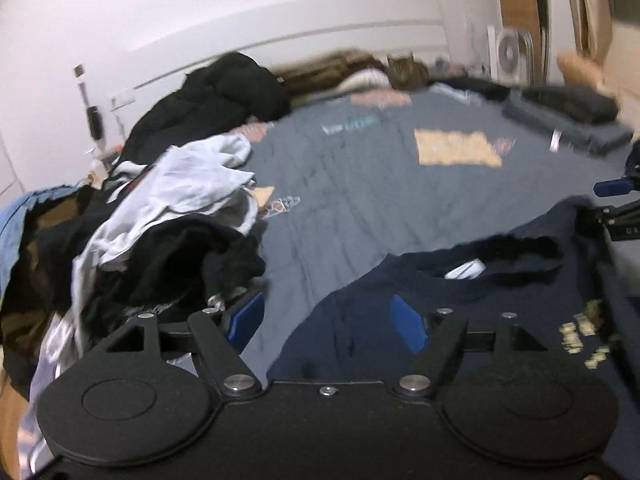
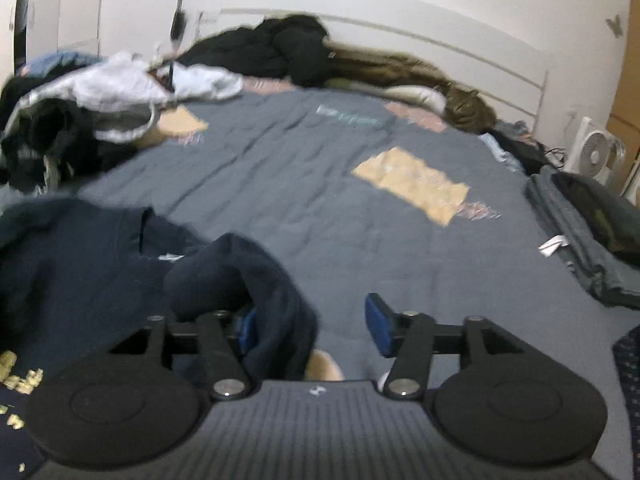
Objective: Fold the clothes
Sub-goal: 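Lay the shirt flat on the bed and open both grippers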
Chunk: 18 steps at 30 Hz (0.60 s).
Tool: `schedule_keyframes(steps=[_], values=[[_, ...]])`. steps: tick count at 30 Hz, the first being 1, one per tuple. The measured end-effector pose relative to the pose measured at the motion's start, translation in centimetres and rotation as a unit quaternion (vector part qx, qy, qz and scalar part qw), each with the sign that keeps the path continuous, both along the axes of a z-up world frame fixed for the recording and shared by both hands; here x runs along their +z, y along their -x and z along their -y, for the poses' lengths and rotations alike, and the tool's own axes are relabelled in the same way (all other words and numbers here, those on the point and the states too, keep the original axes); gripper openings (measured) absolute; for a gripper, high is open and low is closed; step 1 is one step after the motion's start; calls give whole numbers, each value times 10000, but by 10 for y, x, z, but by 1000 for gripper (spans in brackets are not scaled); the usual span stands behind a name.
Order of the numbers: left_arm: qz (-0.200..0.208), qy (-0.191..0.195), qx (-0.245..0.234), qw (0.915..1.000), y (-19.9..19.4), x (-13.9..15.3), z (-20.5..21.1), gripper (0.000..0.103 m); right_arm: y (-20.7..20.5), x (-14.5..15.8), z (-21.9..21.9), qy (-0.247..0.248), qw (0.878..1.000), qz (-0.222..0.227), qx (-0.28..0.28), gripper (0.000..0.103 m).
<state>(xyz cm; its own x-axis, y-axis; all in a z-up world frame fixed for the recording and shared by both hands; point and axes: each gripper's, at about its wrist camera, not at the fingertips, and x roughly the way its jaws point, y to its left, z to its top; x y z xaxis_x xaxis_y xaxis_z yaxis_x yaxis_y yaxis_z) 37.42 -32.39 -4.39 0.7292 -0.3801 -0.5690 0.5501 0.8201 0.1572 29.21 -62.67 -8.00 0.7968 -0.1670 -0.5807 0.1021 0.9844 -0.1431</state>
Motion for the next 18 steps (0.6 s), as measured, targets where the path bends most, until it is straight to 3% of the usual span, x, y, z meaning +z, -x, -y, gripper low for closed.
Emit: schedule_keyframes(steps=[4,8,13,18], values=[[-112,458,163,9988,69,10,-22,72,34,28,4,130,9996,262,-39,61],[-352,798,271,9958,134,-1,-30,74,86,42,-9,176,9990,407,8,62],[-833,1307,183,9878,189,-28,-27,75,150,26,-43,232,9989,314,265,63],[-931,1146,-278,9886,198,-46,-6,75,182,-6,-80,1044,9913,-34,807,63]])
